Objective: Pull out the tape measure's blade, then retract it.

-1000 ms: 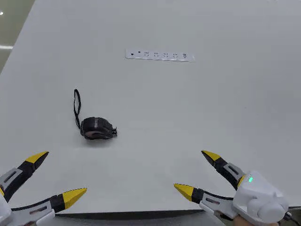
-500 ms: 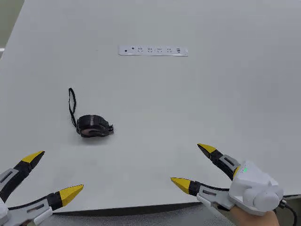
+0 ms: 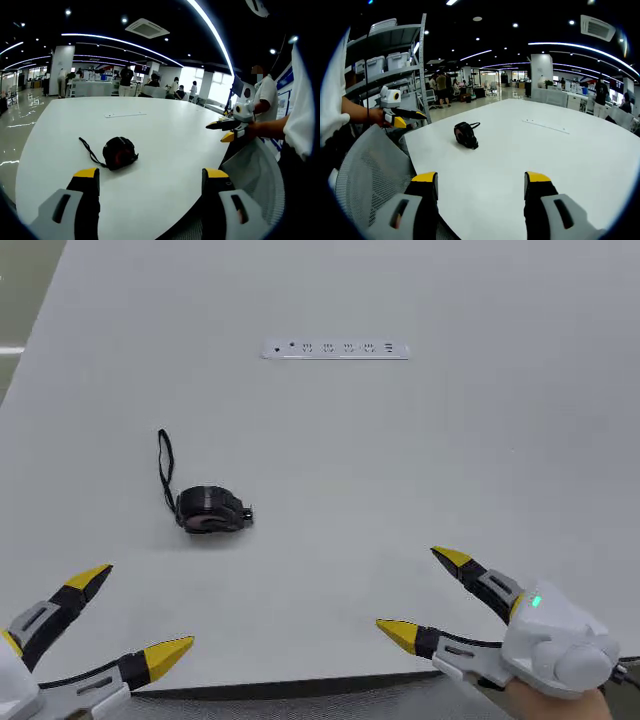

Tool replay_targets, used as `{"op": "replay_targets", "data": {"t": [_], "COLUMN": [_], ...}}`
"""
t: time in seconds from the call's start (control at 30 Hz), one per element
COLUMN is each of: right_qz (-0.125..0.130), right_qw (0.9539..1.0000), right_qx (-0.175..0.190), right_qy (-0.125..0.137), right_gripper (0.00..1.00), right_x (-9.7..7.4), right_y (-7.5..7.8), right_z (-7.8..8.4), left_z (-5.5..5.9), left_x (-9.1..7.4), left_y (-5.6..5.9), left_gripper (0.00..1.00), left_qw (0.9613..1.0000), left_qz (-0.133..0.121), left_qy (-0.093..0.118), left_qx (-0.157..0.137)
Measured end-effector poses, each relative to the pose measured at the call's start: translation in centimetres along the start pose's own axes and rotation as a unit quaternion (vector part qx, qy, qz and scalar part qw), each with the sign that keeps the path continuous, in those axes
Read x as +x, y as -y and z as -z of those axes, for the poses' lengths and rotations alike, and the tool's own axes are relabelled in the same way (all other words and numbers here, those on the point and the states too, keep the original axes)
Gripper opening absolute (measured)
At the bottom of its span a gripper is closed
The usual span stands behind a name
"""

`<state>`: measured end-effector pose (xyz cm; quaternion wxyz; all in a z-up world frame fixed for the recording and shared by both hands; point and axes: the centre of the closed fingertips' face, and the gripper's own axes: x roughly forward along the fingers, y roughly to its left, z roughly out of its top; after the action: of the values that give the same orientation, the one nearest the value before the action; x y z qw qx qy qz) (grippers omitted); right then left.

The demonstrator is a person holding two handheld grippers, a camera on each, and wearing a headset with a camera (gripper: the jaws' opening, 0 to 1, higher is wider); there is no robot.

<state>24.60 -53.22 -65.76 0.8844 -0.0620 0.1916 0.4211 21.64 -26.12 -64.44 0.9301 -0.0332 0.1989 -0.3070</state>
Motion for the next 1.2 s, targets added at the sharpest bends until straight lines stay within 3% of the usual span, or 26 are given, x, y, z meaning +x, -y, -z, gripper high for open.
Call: {"op": "replay_targets", "data": {"t": [0.2, 0.6, 1.2], "right_qz": [-0.013, -0.05, -0.092], "right_qw": [0.9999, 0.9987, 0.9956], "right_qx": [0.001, -0.012, -0.019], "right_qy": [0.0, 0.001, 0.002], "right_gripper": [0.71, 0.68, 0.66], "right_x": [0.5, 2.0, 4.1], "right_y": [-0.3, -0.5, -0.7], "right_z": [0.0, -0.4, -0.6], "left_z": [0.4, 0.9, 0.0], "left_x": [0.3, 2.0, 4.3], "left_y": [-0.3, -2.4, -2.0], "left_gripper": [0.82, 0.81, 0.8], "left_qw": [0.9998, 0.9965, 0.9887], "left_qz": [0.011, 0.058, 0.107], "left_qy": [-0.013, -0.045, -0.06], "left_qx": [0.01, 0.041, 0.085]}}
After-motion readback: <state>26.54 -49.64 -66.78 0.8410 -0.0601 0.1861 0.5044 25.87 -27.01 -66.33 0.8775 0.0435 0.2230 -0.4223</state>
